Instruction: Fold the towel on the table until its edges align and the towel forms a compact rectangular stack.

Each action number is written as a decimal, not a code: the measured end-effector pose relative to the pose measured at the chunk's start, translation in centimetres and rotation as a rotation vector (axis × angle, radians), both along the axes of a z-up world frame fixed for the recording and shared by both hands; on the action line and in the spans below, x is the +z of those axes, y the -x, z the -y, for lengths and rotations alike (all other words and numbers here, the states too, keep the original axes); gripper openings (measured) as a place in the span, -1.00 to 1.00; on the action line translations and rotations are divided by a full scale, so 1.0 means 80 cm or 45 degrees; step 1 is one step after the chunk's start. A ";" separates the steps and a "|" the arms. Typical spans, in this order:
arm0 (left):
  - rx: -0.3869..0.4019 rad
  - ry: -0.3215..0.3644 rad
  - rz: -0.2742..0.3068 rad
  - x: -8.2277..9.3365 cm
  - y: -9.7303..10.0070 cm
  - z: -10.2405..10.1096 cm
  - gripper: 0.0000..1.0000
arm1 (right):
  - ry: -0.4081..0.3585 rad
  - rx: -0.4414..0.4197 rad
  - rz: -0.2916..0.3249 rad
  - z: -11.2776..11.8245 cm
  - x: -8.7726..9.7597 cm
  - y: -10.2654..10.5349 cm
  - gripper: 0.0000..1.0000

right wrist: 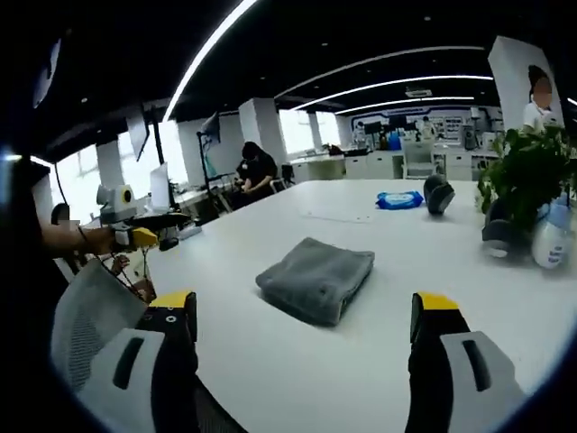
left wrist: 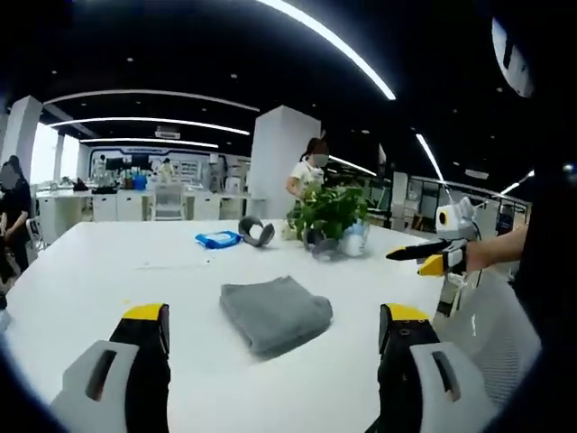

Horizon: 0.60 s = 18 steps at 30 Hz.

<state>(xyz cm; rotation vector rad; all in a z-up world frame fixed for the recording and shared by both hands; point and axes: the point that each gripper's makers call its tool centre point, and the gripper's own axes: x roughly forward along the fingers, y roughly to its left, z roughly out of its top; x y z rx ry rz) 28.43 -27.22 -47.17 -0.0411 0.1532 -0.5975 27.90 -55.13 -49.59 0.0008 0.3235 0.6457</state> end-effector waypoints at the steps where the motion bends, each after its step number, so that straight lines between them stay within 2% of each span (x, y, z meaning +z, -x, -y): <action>1: 0.039 0.000 0.034 0.004 0.005 -0.003 0.99 | 0.030 0.000 0.011 0.000 -0.001 0.005 0.99; 2: 0.063 0.005 0.049 0.006 0.007 -0.006 0.99 | 0.033 -0.027 0.021 0.001 0.000 0.010 0.99; 5: 0.133 0.056 0.094 0.013 0.012 -0.006 0.99 | -0.040 -0.051 0.072 -0.002 0.009 0.017 0.99; 8: 0.130 0.026 0.096 0.015 0.011 -0.001 0.99 | -0.005 -0.028 0.091 -0.003 0.010 0.016 0.98; 10: 0.110 0.004 0.137 0.016 0.013 0.004 0.99 | 0.001 -0.032 0.126 -0.003 0.013 0.015 0.98; 11: 0.102 -0.009 0.135 0.012 0.013 0.006 0.99 | 0.027 -0.020 0.151 -0.005 0.014 0.016 0.98; 13: 0.080 -0.048 0.077 -0.003 0.014 0.005 0.99 | 0.082 -0.007 0.176 -0.006 0.013 0.016 0.97; 16: 0.075 -0.040 0.071 -0.001 0.016 0.007 0.99 | 0.127 0.002 0.160 -0.008 0.006 0.019 0.92; 18: 0.073 -0.040 0.068 -0.002 0.016 0.007 0.99 | 0.121 0.013 0.127 -0.008 0.001 0.021 0.88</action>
